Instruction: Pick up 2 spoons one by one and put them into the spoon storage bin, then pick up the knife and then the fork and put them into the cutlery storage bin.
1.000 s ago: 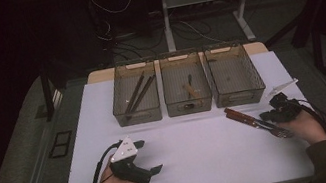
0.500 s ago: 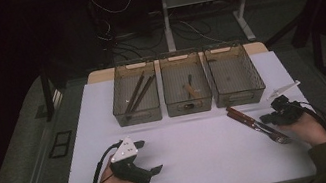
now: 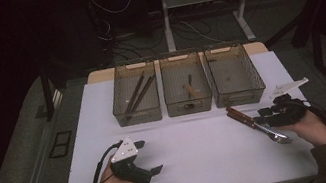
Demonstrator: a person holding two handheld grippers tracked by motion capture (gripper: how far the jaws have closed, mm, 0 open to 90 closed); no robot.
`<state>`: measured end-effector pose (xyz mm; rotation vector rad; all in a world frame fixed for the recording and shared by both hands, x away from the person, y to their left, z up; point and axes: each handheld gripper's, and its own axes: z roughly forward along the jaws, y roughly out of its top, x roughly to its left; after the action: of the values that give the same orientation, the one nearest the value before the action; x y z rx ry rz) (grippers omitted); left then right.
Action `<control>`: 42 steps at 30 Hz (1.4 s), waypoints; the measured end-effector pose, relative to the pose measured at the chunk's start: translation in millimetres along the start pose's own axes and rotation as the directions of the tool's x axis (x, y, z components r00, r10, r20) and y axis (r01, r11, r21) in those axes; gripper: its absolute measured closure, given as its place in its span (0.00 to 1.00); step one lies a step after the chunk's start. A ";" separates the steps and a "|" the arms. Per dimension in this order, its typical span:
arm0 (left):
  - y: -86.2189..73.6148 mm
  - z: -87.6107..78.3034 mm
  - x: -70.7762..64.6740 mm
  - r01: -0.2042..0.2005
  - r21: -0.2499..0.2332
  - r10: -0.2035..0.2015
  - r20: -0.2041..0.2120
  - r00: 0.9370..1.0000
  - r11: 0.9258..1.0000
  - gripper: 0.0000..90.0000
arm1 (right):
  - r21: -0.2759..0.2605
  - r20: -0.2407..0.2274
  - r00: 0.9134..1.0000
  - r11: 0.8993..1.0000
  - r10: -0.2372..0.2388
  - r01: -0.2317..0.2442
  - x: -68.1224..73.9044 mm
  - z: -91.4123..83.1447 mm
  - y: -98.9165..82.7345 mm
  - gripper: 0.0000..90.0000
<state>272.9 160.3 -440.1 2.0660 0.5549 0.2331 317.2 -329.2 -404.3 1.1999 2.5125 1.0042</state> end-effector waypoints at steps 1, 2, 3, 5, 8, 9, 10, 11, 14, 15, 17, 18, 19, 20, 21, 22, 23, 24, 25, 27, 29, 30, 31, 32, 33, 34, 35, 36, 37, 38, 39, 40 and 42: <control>0.2 -0.3 0.2 -0.002 0.003 0.002 0.001 1.000 1.000 0.00 | 0.005 0.001 1.000 1.000 -0.010 0.010 1.7 1.2 1.0 0.65; 0.2 -0.2 0.2 -0.002 0.001 0.002 0.002 1.000 1.000 0.00 | 0.011 0.000 1.000 1.000 -0.016 0.016 3.3 2.7 1.8 0.66; 0.2 -0.2 0.2 -0.002 0.002 0.002 0.002 1.000 1.000 0.00 | 0.017 -0.002 1.000 1.000 -0.024 0.024 4.6 4.1 2.4 0.67; 0.1 0.0 0.1 -0.001 0.003 0.001 0.003 1.000 1.000 0.00 | 0.033 0.006 0.999 0.999 -0.040 0.039 6.3 7.5 3.3 0.68; 0.1 0.2 0.3 0.002 0.002 -0.002 0.004 1.000 1.000 0.00 | 0.060 0.017 0.999 0.997 -0.051 0.050 7.4 12.2 3.6 0.71; 0.1 0.3 0.3 0.001 0.003 -0.001 0.004 1.000 1.000 0.00 | 0.063 0.020 0.998 0.997 -0.053 0.052 7.4 13.9 3.7 0.72; 0.0 0.6 0.2 0.002 -0.001 -0.002 0.004 1.000 1.000 0.00 | 0.069 0.021 0.998 0.996 -0.057 0.056 7.2 15.3 3.8 0.73; 0.0 0.6 0.3 0.002 0.001 -0.002 0.004 1.000 1.000 0.00 | 0.076 0.021 0.998 0.996 -0.053 0.052 7.7 16.8 3.9 0.74; 0.1 0.8 0.0 0.002 -0.001 -0.002 0.003 1.000 1.000 0.00 | 0.096 0.026 0.997 0.993 -0.072 0.069 7.7 21.5 3.5 0.75; 0.1 0.8 -0.1 0.001 0.000 -0.001 0.003 1.000 1.000 0.00 | 0.103 0.027 0.997 0.992 -0.075 0.072 7.9 23.0 3.1 0.76; 0.1 0.6 -0.1 0.000 0.000 0.000 0.002 1.000 1.000 0.00 | 0.121 0.031 0.996 0.989 -0.089 0.085 8.4 25.2 2.7 0.76; 0.0 0.5 -0.1 -0.001 0.000 0.001 0.002 1.000 1.000 0.00 | 0.126 0.033 0.995 0.988 -0.093 0.088 8.7 26.0 2.6 0.76; 0.0 0.4 0.0 -0.001 0.000 0.001 0.002 1.000 1.000 0.00 | 0.131 0.034 0.995 0.987 -0.094 0.089 8.9 26.6 2.6 0.76; 0.0 0.4 0.0 0.000 -0.001 0.000 0.002 1.000 1.000 0.00 | 0.138 0.040 0.995 0.986 -0.094 0.088 9.0 26.9 2.9 0.77; 0.1 0.2 0.1 0.001 0.003 -0.001 0.003 1.000 1.000 0.00 | 0.141 0.043 0.994 0.986 -0.096 0.089 8.9 27.3 2.9 0.77; -0.1 0.6 0.0 0.002 0.000 -0.002 0.004 1.000 1.000 0.00 | 0.143 0.042 0.994 0.986 -0.097 0.090 8.7 27.6 2.8 0.77; -0.1 0.6 0.1 -0.001 0.003 0.001 0.004 1.000 1.000 0.00 | 0.145 0.040 0.994 0.985 -0.099 0.092 8.6 28.0 2.6 0.78; -0.2 0.7 -0.3 0.000 0.002 0.000 0.005 1.000 1.000 0.00 | 0.154 0.037 0.994 0.984 -0.102 0.095 8.6 28.0 2.4 0.78; -0.1 0.5 -0.3 -0.002 0.001 0.002 0.005 1.000 1.000 0.00 | 0.160 0.045 0.993 0.982 -0.105 0.096 9.1 28.6 2.2 0.78; 0.0 0.4 0.0 -0.002 0.001 0.002 0.003 1.000 1.000 0.00 | 0.172 0.044 0.993 0.980 -0.109 0.100 9.8 30.5 2.0 0.79; -0.2 0.6 0.2 0.002 0.001 -0.002 0.002 1.000 1.000 0.00 | 0.183 0.039 0.992 0.977 -0.117 0.108 11.1 33.0 2.1 0.79; -0.1 0.8 0.2 0.002 0.002 -0.002 0.002 1.000 1.000 0.00 | 0.191 0.043 0.991 0.975 -0.128 0.117 11.7 34.3 2.3 0.79; 0.0 1.0 0.1 0.003 0.001 -0.003 0.003 1.000 1.000 0.00 | 0.198 0.047 0.990 0.973 -0.133 0.122 12.2 35.7 2.3 0.79; 0.1 1.2 0.0 0.002 0.001 -0.002 0.004 1.000 1.000 0.00 | 0.200 0.049 0.989 0.972 -0.139 0.127 12.6 36.9 2.3 0.79; 0.1 1.3 -0.3 0.003 0.002 -0.003 0.005 1.000 1.000 0.00 | 0.204 0.048 0.989 0.971 -0.140 0.128 13.1 37.6 2.6 0.79; 0.0 1.3 -0.5 0.004 0.002 -0.004 0.005 1.000 1.000 0.00 | 0.207 0.047 0.988 0.969 -0.145 0.132 13.7 38.8 2.6 0.79; 0.0 1.2 -0.3 0.002 0.001 -0.002 0.005 1.000 1.000 0.00 | 0.212 0.045 0.988 0.968 -0.149 0.136 14.1 40.0 2.7 0.80; 0.1 1.0 -0.1 0.001 0.001 -0.001 0.005 1.000 1.000 0.00 | 0.216 0.047 0.988 0.967 -0.150 0.137 14.6 40.8 2.7 0.80; 0.0 1.1 -0.1 0.002 0.000 -0.002 0.004 1.000 1.000 0.00 | 0.216 0.046 0.988 0.967 -0.148 0.135 14.4 40.8 2.7 0.80; 0.0 1.1 0.0 0.002 0.001 -0.002 0.005 1.000 1.000 0.00 | 0.213 0.043 0.989 0.969 -0.139 0.127 14.1 40.9 2.5 0.80; -0.1 1.2 -0.1 0.002 0.002 -0.002 0.005 1.000 1.000 0.00 | 0.211 0.041 0.990 0.969 -0.137 0.125 13.2 40.8 2.0 0.81; 0.0 1.2 -0.3 0.003 0.001 -0.003 0.005 1.000 1.000 0.00 | 0.207 0.038 0.991 0.971 -0.127 0.117 12.7 40.7 1.4 0.82; 0.1 1.3 -0.4 0.003 0.001 -0.003 0.006 1.000 1.000 0.00 | 0.207 0.034 0.992 0.972 -0.122 0.112 12.4 40.7 1.3 0.84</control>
<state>273.0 159.1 -440.6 2.0666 0.5543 0.2249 327.2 -299.1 -432.7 1.0956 2.6659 0.6957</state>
